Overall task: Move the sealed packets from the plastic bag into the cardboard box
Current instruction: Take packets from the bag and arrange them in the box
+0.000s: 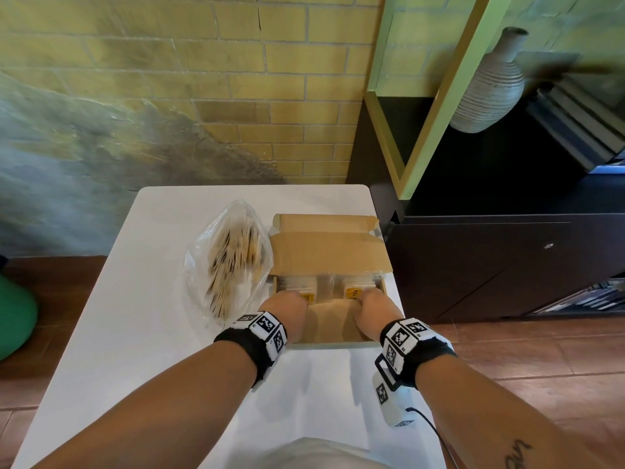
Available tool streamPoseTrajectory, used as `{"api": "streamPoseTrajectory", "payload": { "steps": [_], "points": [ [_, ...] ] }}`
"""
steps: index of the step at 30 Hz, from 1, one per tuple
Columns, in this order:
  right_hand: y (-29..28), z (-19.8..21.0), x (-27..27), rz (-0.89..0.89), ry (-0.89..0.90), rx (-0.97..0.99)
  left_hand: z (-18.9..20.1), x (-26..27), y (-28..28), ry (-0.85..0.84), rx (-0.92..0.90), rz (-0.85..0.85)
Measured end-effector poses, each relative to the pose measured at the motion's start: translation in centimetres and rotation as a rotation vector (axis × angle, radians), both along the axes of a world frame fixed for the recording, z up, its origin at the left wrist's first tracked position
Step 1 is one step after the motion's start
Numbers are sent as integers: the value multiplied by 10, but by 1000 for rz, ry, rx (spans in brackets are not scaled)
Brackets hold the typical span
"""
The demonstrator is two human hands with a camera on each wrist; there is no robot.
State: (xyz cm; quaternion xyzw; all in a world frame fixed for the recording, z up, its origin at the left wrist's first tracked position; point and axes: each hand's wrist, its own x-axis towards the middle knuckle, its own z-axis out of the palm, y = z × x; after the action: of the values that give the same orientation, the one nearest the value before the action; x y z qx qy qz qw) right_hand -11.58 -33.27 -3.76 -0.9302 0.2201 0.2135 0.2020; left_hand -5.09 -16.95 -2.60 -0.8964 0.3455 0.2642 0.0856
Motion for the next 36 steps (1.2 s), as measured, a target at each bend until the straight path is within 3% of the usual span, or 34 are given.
{"api": "streamPoseTrajectory", "payload": {
  "steps": [3,6,11,13,16,21,32,36],
  "points": [
    [0,5,-1,37,6,24,2,4,3,1,-64,36],
    [1,13,-1,70,-31,63,12,11,9,-42,-290,140],
    [7,31,5,45,-146,162,34,32,31,-310,-675,392],
    [10,39,7,48,-190,184,36,41,42,-347,-598,537],
    [16,46,10,53,-245,211,33,44,61,-230,-259,773],
    [26,53,11,67,-243,216,24,48,80,-130,-90,678],
    [46,77,9,58,-296,232,43,50,92,-127,-268,677],
    [61,83,9,76,-305,213,40,42,94,-79,-184,591]
  ]
}}
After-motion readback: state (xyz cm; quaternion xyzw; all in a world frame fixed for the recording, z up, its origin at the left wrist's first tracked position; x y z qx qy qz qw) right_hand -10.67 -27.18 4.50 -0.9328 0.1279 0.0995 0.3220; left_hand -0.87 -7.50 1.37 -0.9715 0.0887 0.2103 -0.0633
